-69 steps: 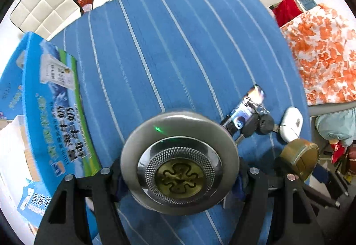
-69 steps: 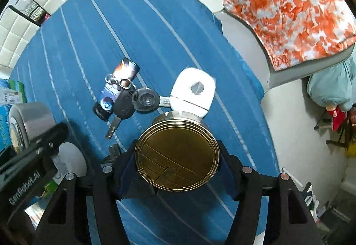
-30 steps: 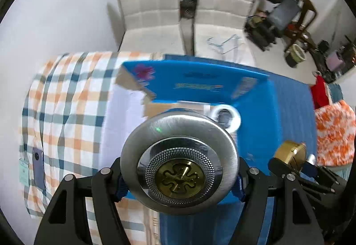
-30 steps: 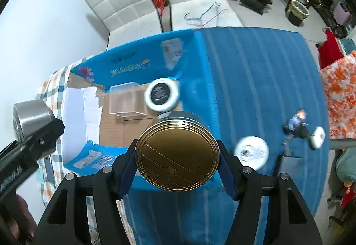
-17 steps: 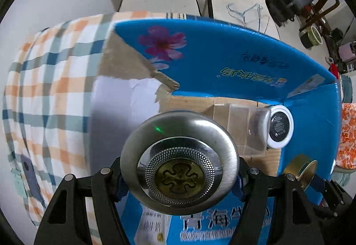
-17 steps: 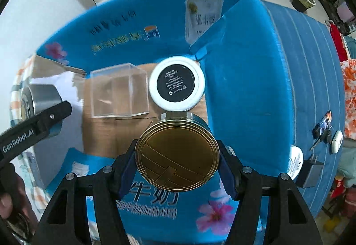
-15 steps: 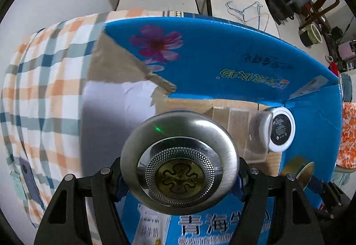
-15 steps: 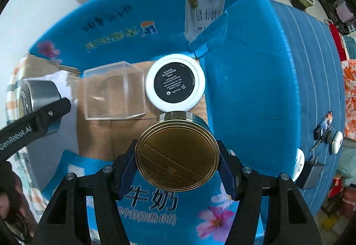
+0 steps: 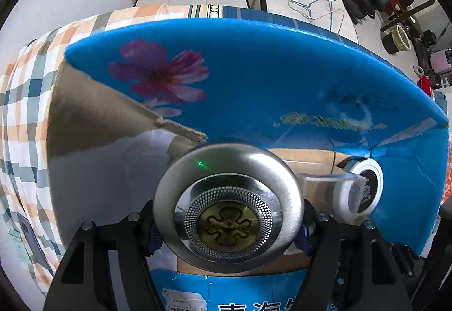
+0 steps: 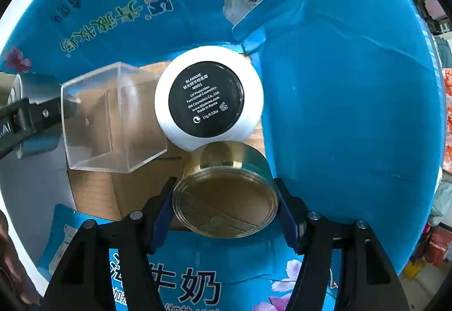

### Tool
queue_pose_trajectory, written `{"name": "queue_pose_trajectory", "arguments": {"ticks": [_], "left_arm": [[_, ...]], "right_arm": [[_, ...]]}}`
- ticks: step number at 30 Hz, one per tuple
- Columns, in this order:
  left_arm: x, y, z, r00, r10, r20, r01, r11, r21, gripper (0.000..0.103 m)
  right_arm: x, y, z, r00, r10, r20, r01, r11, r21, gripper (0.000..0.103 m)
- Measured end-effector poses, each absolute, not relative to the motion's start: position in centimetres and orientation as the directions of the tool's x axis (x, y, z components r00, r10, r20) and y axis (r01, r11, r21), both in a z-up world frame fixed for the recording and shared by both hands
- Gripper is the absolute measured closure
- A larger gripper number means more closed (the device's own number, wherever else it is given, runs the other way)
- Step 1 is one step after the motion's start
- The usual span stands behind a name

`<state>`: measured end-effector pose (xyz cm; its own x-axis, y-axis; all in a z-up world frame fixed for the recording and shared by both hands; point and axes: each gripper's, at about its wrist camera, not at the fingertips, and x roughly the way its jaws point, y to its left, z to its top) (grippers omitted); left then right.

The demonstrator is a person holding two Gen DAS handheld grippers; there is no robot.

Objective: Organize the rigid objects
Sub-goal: 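Carry both tins into the blue box and release them beside the jar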

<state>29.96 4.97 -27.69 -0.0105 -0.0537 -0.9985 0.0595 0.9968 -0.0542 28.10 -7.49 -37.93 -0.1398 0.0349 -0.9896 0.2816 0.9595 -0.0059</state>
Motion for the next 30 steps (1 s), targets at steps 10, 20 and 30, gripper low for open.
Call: {"name": "queue_pose_trajectory", "arguments": {"ticks": [10, 20, 30], "left_arm": [[29.9, 5.8, -29.8, -0.107, -0.066, -0.992, 0.020, 0.997, -0.069, 0.034], [30.1, 6.1, -27.0, -0.045, -0.069, -0.997, 0.015, 0.997, -0.070, 0.017], [25.1, 7.9, -20.7, 0.110, 0.007, -0.994, 0.049, 0.999, 0.012, 0.000]], "right_arm": [[29.0, -7.3, -38.1, -0.146, 0.030, -0.989, 0.268, 0.963, -0.010, 0.035], [29.5, -6.2, -37.7, -0.154, 0.020, -0.988, 0.238, 0.971, -0.017, 0.017], [26.9, -6.8, -32.3, -0.055, 0.013, -0.998, 0.253, 0.967, -0.001, 0.016]]}}
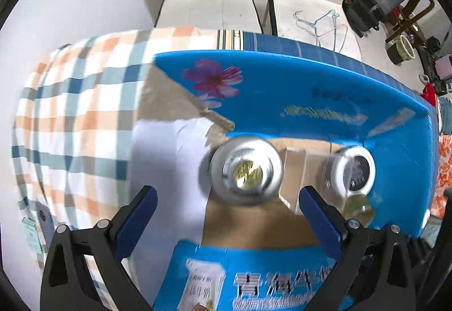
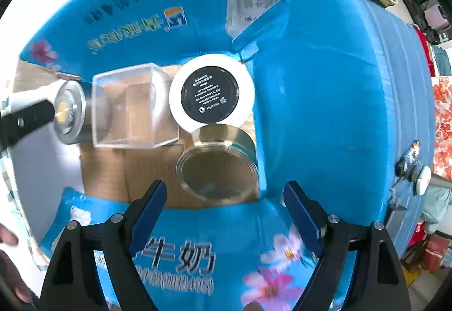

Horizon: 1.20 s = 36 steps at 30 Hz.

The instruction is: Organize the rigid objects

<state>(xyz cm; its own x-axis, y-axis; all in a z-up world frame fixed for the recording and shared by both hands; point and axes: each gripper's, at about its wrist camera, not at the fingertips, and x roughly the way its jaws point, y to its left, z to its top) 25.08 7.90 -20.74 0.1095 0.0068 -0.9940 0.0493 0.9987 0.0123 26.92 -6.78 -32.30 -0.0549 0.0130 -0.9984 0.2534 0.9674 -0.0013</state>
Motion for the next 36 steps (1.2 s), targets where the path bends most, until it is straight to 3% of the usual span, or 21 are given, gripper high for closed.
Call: {"name": "queue_pose_trajectory", "arguments": {"ticks": [22, 36], "left_arm": [[13.2, 7.5, -6.9, 0.383, -0.036, -0.923, 0.071, 0.997, -0.010, 0.000], [10.0, 3.2, -4.0, 0.437, -0.040, -0.898, 0.049, 0.999, -0.020, 0.000]], "right_arm": [[15.4, -5.0, -12.5, 0.293, -0.022, -0.956, 0.201, 0.979, 0.039, 0.016], [11.9, -10.5, -8.8, 0.343, 0.071, -0.937, 0.192, 0.971, 0.144, 0.016]]}}
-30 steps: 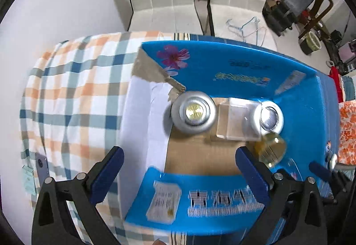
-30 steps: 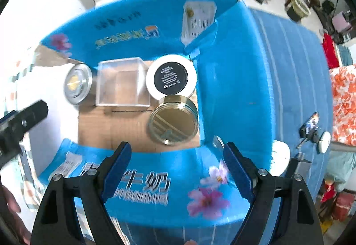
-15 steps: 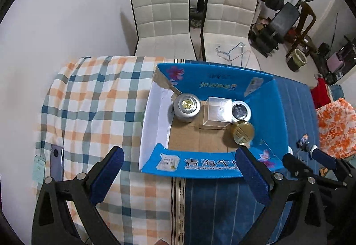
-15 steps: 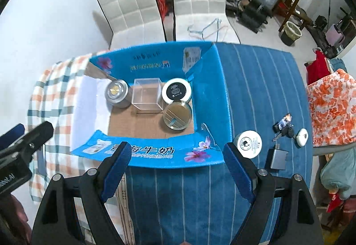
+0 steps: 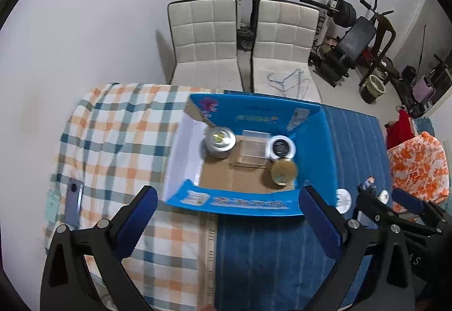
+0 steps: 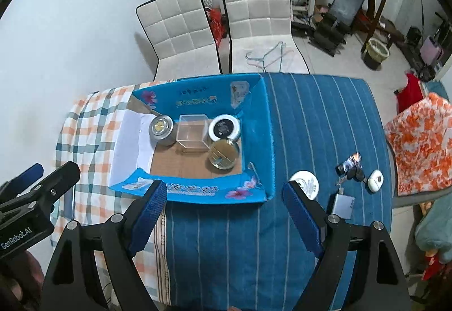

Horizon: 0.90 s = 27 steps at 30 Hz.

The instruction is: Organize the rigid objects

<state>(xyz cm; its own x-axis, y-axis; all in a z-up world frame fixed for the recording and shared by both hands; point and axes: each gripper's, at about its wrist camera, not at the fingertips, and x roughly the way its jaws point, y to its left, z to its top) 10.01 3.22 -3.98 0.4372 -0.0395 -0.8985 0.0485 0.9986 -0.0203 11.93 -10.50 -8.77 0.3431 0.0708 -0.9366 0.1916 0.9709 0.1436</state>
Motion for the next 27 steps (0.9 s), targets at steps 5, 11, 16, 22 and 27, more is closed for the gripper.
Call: {"name": "queue_pose_trajectory", "arguments": {"ticks": [5, 11, 16, 22, 27], "left_arm": [[10.1, -3.3, -5.5, 0.401, -0.072, -0.913, 0.113, 0.993, -0.028, 0.000], [10.3, -13.4, -9.9, 0.353, -0.089, -0.931, 0.229, 0.973, -0.006, 0.000], [10.0, -20.3, -15.2, 0.309, -0.028, -0.951, 0.309, 0.948, 0.072, 0.000], [10.5, -22.6, -19.0, 0.247, 0.038, -0.968, 0.319, 0.940, 0.118, 0.000], [11.6, -20.3, -19.3, 0.256, 0.066, -0.964, 0.195, 0.974, 0.119, 0.000]], "right_arm": [[10.1, -17.6, -10.3, 0.322, 0.030, -0.946, 0.292, 0.947, 0.129, 0.016], [7.4, -28.8, -16.8, 0.195, -0.031, -0.980, 0.473, 0.878, 0.066, 0.016], [6.4, -34.0, -25.8, 0.087, 0.095, -0.992, 0.542, 0.831, 0.127, 0.016], [8.1, -35.3, -31.0, 0.097, 0.213, -0.972, 0.546, 0.805, 0.231, 0.018], [13.3, -34.8, -33.3, 0.123, 0.293, -0.948, 0.488, 0.814, 0.314, 0.023]]}}
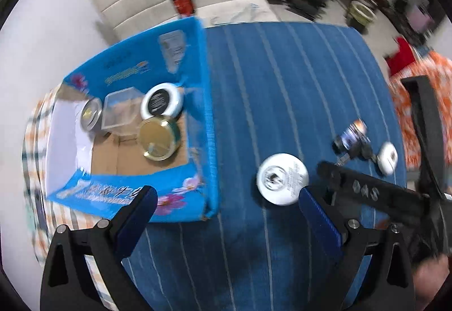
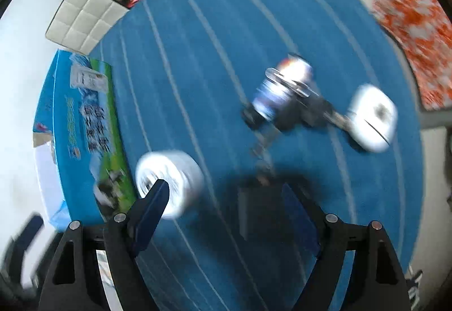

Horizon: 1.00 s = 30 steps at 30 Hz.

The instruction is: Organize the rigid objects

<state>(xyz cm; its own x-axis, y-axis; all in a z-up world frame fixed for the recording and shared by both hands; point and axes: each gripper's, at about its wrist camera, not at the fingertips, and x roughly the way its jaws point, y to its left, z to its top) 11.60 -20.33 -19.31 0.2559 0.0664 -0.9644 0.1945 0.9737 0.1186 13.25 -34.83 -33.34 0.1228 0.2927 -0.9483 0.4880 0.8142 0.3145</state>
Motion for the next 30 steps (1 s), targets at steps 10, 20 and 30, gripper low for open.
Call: {"name": "queue_pose_trajectory", "arguments": {"ticks": [10, 20, 30], "left_arm": [[13.4, -17.2, -19.9, 0.285, 0.142, -0.948, 0.043, 0.986, 0.160, 0.000], [11.7, -16.9, -19.5, 0.278, 0.157, -0.948, 0.091, 0.978, 0.189, 0.001], [9.0, -17.8, -19.7, 0.275, 0.101, -0.956, 0.138, 0.980, 0.144, 0.001]], "right_arm": [[16.2, -30.3, -37.1, -0.008, 0.397, -0.918, 0.357, 0.858, 0.368, 0.041], [9.5, -27.9, -39.1, -0.105, 0.485, -0.868, 0.332, 0.840, 0.429, 0.054], [4.7, -33.0, -34.2, 0.121, 0.344, -0.931, 0.409, 0.837, 0.363, 0.042]]}}
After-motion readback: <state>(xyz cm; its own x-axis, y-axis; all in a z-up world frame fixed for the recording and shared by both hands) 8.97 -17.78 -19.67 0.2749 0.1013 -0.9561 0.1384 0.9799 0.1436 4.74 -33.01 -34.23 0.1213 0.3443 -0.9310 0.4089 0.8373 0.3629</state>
